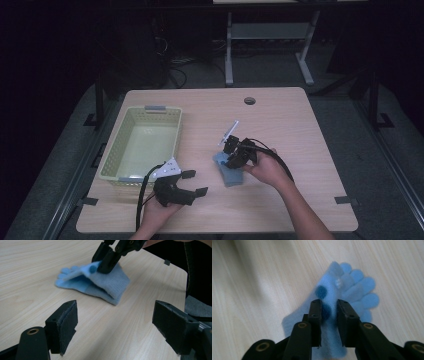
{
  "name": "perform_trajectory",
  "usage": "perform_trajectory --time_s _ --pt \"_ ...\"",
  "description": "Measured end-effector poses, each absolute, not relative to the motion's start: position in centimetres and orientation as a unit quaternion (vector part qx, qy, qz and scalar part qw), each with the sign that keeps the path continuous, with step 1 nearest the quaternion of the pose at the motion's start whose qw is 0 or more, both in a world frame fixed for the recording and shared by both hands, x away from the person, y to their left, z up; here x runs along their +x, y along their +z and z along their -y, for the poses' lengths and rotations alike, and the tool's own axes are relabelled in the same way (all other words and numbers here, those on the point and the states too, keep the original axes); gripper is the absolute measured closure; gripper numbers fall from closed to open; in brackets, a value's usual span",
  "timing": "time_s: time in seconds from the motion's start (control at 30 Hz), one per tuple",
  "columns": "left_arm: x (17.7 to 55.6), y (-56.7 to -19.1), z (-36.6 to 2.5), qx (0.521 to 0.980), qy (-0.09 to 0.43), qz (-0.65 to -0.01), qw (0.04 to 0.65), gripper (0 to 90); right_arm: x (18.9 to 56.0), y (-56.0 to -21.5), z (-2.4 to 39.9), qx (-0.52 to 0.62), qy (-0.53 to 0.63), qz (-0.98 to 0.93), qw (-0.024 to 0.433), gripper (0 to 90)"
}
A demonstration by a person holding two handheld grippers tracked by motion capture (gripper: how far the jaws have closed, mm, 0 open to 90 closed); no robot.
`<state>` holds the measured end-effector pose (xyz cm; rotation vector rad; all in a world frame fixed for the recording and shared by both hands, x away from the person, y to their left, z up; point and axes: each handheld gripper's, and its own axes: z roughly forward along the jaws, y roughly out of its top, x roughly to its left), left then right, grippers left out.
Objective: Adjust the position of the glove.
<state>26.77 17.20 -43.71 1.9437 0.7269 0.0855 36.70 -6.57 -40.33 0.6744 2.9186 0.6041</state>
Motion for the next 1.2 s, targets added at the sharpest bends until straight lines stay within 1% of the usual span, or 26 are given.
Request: perform_trajectory --time_s 0.07,0.13,0.23,0.3,0.33,0.37,0.4,0.43,0.5,0.57,0.63,0.67,0.7,0.8,0.83,0.9,0.93,0.97,1.1,1.13,1.17,1.2 --pt "26.7 -43.7 -17.1 0.805 0.035 -0.302 0.510 20.1 37.1 -40.9 6.1 0.223 0.187 -0.956 0.042 71.0" --pt "26.6 -43.7 -17.1 0.804 0.035 -0.303 0.511 20.1 37.2 -41.3 5.9 0.228 0.184 -0.955 0.041 65.8" --pt "26.7 -43.7 -17.1 0.804 0.034 -0.303 0.510 20.1 37.3 -41.5 5.8 0.230 0.183 -0.955 0.045 63.5" --pt "26.7 -43.7 -17.1 0.804 0.034 -0.302 0.510 20.2 37.3 -41.4 6.0 0.233 0.189 -0.953 0.042 64.2" --pt "26.7 -43.7 -17.1 0.804 0.034 -0.303 0.510 20.2 37.3 -41.4 6.1 0.235 0.195 -0.952 0.038 66.8" --pt "26.7 -43.7 -17.1 0.804 0.033 -0.304 0.510 20.5 37.2 -41.4 6.4 0.241 0.202 -0.949 0.037 72.4" --pt "26.7 -43.7 -17.1 0.804 0.033 -0.304 0.510 20.6 37.2 -41.4 6.4 0.241 0.202 -0.949 0.037 72.4" --pt "26.7 -43.7 -17.0 0.807 0.032 -0.303 0.507 20.7 37.2 -41.7 6.5 0.251 0.208 -0.945 0.026 74.1" --pt "26.6 -43.7 -17.0 0.808 0.030 -0.300 0.507 21.7 37.2 -42.3 6.4 0.255 0.200 -0.946 0.025 74.7" --pt "26.6 -43.7 -16.9 0.810 0.028 -0.297 0.505 22.1 37.3 -43.1 6.2 0.254 0.189 -0.948 0.025 73.7" --pt "26.5 -43.7 -16.9 0.809 0.022 -0.298 0.506 22.6 37.3 -43.1 6.3 0.256 0.195 -0.946 0.024 72.3" --pt "26.5 -43.8 -16.9 0.807 0.018 -0.298 0.509 22.6 37.2 -43.0 6.5 0.262 0.204 -0.943 0.023 68.5" --pt "26.6 -43.9 -16.7 0.807 0.015 -0.299 0.509 22.9 37.2 -42.7 7.0 0.274 0.221 -0.936 0.017 58.2" --pt "26.4 -43.8 -16.3 0.815 0.026 -0.291 0.500 22.9 37.1 -42.3 8.3 0.304 0.250 -0.919 0.004 47.5" --pt "26.4 -43.8 -16.3 0.815 0.026 -0.291 0.500 22.9 37.1 -42.3 8.3 0.304 0.250 -0.919 0.004 47.5" --pt "26.2 -43.6 -15.8 0.820 0.036 -0.283 0.495 22.9 36.8 -41.9 9.1 0.321 0.268 -0.908 0.001 43.4" --pt "26.0 -43.5 -15.5 0.820 0.038 -0.283 0.496 22.9 36.6 -41.9 9.6 0.323 0.277 -0.905 -0.002 43.5" --pt "25.9 -43.4 -15.0 0.823 0.036 -0.279 0.494 22.9 36.3 -41.8 10.4 0.333 0.286 -0.899 -0.005 41.6" --pt "26.1 -43.4 -14.3 0.822 0.027 -0.285 0.492 23.7 35.8 -41.7 11.4 0.353 0.296 -0.888 -0.006 40.1" --pt "26.2 -43.5 -14.1 0.821 0.025 -0.291 0.491 26.2 35.7 -41.8 11.7 0.359 0.299 -0.884 -0.008 40.1" --pt "26.4 -43.5 -13.8 0.816 0.025 -0.300 0.494 33.3 35.5 -41.9 12.3 0.375 0.300 -0.877 -0.022 37.9" --pt "26.4 -43.5 -13.8 0.816 0.025 -0.300 0.494 34.2 35.5 -42.1 12.4 0.385 0.299 -0.873 -0.024 37.9"
